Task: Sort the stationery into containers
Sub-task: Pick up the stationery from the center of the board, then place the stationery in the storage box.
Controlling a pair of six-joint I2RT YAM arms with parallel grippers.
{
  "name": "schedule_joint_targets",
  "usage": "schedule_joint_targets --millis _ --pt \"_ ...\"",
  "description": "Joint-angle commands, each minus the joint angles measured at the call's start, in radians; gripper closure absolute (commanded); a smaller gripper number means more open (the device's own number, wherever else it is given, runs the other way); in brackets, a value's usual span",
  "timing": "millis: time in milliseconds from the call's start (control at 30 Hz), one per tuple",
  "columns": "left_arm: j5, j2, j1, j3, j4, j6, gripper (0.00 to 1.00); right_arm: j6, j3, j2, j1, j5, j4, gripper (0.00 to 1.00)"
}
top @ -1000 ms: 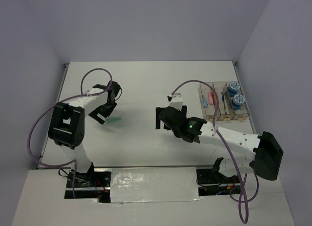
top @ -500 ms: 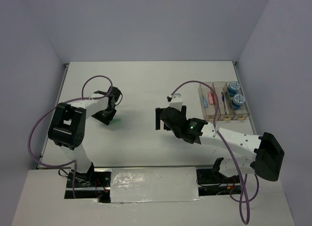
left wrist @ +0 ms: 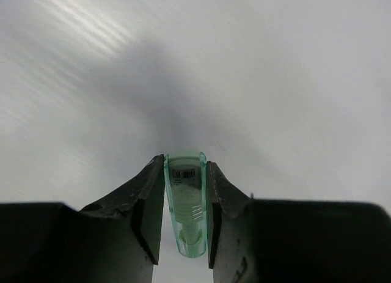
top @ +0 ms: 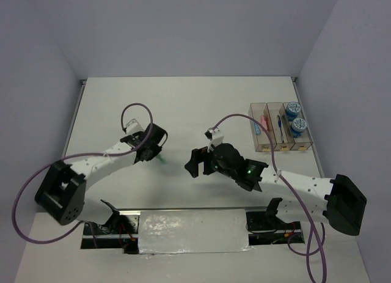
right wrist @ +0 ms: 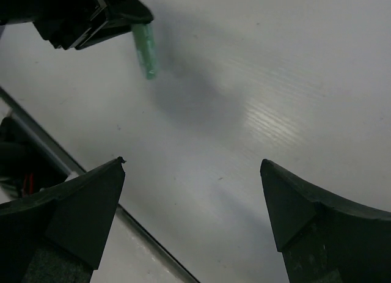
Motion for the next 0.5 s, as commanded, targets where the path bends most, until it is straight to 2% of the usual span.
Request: schedule_joint_targets --millis 0,100,200,267,333,467 --pt "-0.039 -0.173 -0.157 0.009 0.106 0.126 1.0 -0.02 -0.048 -0.052 -0.011 -0.14 0.258 0.0" --pt "-0.019 -0.235 -0.241 0.004 0.149 0.16 1.0 -0.029 -0.059 -0.055 -0.021 -0.183 0.304 0.02" --pt "-0.01 -0.295 -0.308 0.006 0.186 0.183 1.0 -0.035 -0.059 -0.055 -0.022 -0.244 0.349 0.08" --pt "-0.015 -0.306 -0.346 0.013 0.195 0.185 1.0 -0.035 -0.076 -0.065 -0.024 -0.246 0.39 0.11" --pt "-0.013 -0.324 -0.374 0.015 0.217 0.195 1.0 -0.034 -0.102 -0.09 -0.024 -0.228 0.416 0.19" --pt "-0.022 -0.347 -0.435 0.013 0.264 0.203 1.0 -0.028 -0.117 -0.109 -0.024 -0.203 0.434 0.24"
